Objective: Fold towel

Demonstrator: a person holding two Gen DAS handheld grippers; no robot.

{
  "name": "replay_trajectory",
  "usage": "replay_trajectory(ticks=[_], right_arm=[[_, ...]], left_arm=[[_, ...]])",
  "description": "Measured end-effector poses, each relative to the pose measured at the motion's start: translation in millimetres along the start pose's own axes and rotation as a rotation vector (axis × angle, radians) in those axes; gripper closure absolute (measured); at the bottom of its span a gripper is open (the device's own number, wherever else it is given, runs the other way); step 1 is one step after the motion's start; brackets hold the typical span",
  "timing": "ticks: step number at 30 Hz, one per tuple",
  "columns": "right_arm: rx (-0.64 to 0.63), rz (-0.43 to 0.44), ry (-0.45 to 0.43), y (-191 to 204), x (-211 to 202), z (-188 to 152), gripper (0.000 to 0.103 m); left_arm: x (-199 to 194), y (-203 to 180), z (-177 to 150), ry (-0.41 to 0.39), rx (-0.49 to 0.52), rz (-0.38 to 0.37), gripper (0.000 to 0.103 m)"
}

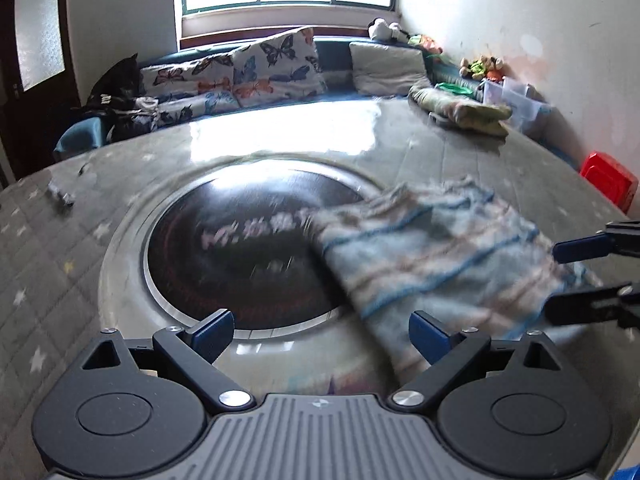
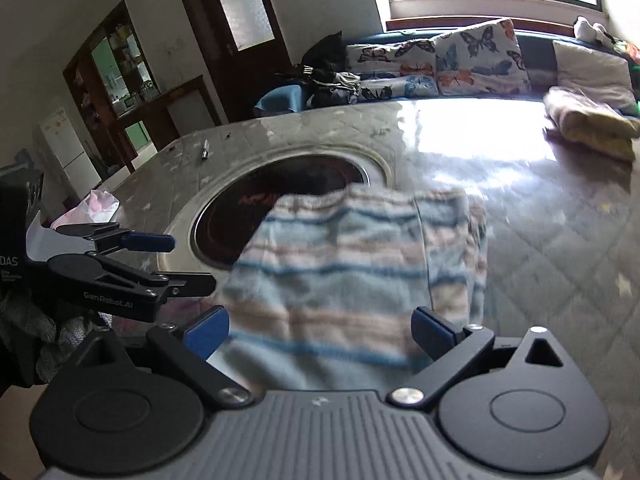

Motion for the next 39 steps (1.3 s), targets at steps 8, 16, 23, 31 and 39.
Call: replay_trajectory(ticks=[8,16,23,31,39], right_arm=[[0.019,0.027,0.066,-15,26,1,0.004],[-0.061,0.017,0.027,-17,26,38,0.004],[-0.016,0.003,0.055,-45,60,54,0.004],[0.034,-0.004,0.076,-61,68,55,0.005],[0.048,-0.043,0.112,-65,96,77,0.008]], left_arm=[[28,6,-3,0.069,0.001,0.005,0.006],[29,16,22,0.016,-0.032,0.021,0.007],[57,26,31,0.050,-0.034,0.057,0.008],[60,33,35,0.044,-0.041,0.070,0.007],[80,33,46,0.056,-0.041,0.078,0.006]])
Point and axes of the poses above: each gripper's, at about its wrist camera, not at the fingertips, and x roughly the way its jaws point, y to its left, z to its top, the point moved 8 cm from there along x, roughly the way its jaws point, and after that the axes turned 8 degrees about -x, right-handed, at the moved point
